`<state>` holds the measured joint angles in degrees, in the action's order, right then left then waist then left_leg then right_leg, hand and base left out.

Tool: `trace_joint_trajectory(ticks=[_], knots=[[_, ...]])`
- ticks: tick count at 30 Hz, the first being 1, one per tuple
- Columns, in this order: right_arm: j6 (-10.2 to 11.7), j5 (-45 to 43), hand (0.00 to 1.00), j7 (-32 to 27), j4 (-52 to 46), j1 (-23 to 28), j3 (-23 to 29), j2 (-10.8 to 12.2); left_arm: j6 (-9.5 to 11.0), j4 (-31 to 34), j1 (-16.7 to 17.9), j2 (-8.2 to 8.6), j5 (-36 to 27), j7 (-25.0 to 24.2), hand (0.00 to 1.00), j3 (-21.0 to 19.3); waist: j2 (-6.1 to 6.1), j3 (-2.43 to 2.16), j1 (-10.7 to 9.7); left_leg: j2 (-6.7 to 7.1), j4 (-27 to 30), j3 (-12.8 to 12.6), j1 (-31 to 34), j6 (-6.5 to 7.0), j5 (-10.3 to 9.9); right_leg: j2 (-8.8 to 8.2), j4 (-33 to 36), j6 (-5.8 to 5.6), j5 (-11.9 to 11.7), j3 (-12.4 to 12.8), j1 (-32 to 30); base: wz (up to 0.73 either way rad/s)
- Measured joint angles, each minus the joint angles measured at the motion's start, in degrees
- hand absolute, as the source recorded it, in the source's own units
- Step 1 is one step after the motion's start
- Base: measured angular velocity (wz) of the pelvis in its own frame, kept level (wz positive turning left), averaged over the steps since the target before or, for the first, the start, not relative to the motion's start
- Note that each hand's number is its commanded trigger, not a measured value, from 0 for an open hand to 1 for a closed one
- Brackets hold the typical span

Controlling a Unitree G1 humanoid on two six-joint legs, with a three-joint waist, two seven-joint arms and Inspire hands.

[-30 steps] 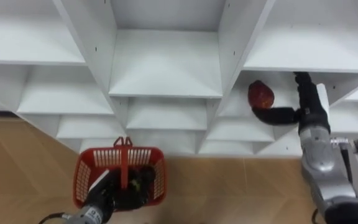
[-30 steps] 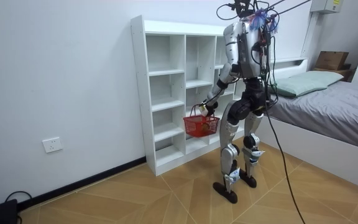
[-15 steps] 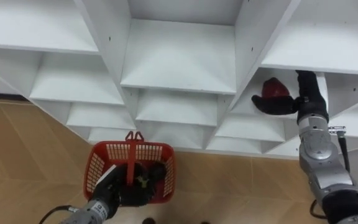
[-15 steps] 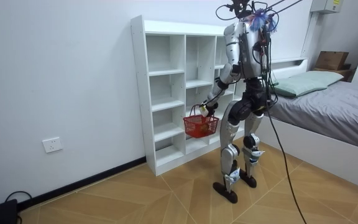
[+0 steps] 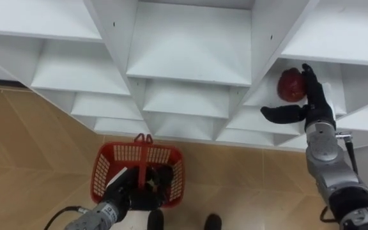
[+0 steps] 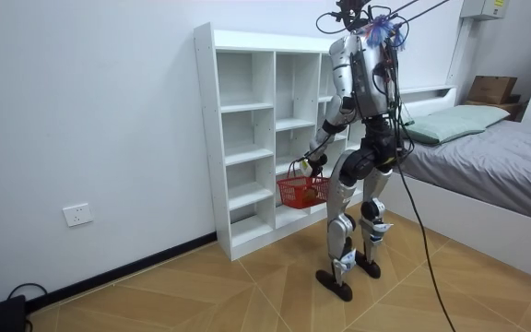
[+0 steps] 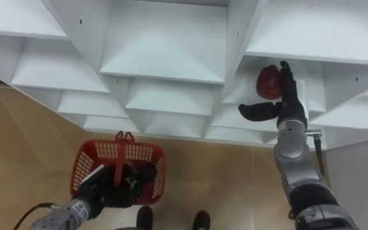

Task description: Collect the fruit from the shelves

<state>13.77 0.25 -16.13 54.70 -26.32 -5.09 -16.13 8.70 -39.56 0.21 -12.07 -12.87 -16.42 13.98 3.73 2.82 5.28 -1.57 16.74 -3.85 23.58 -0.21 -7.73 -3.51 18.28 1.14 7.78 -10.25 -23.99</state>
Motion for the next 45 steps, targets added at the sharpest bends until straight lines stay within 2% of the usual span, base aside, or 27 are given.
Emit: trace_joint_trajectory(ticks=[6, 23, 34, 45], knots=[[-0.3, 1.6, 0.00, -0.9, 1.5, -1.4, -0.4, 0.0, 0.0, 0.0, -0.9, -0.37, -0.1, 0.8, 1.00, 2.1, 0.46, 0.27, 0.0, 0.37, 0.0, 0.0, 0.1, 0.18, 0.1, -0.39, 0.3, -0.25, 0.2, 0.0, -0.2, 0.00], [-1.3, 0.3, 0.00, -1.5, 2.6, -2.0, -0.4, -0.5, 0.0, -0.4, -0.7, -0.40, -0.3, 2.3, 1.00, 2.1, 0.43, 0.25, 0.2, 0.30, 0.5, 0.2, 0.4, 0.20, 0.1, -0.42, 0.7, -0.18, 0.1, -0.1, -0.3, 0.00], [-1.3, -0.6, 0.00, -2.0, 2.8, -2.3, -0.4, -1.6, 0.0, -0.5, -0.8, -0.35, -1.1, 2.3, 1.00, 3.1, 0.41, 0.25, 1.5, 0.32, 0.9, 0.1, 1.4, 0.25, 0.1, -0.50, 1.4, -0.16, 0.1, 0.0, -1.6, 0.00], [-1.4, -0.5, 0.00, -3.8, 2.8, -5.2, -0.6, -1.7, 0.0, -4.1, -2.9, -0.72, -3.2, 2.3, 1.00, 4.4, 0.38, 0.24, 1.5, 0.29, 0.8, 0.0, 1.9, 0.27, 0.2, -0.48, 1.5, -0.08, 0.0, 0.0, -2.1, 0.00]])
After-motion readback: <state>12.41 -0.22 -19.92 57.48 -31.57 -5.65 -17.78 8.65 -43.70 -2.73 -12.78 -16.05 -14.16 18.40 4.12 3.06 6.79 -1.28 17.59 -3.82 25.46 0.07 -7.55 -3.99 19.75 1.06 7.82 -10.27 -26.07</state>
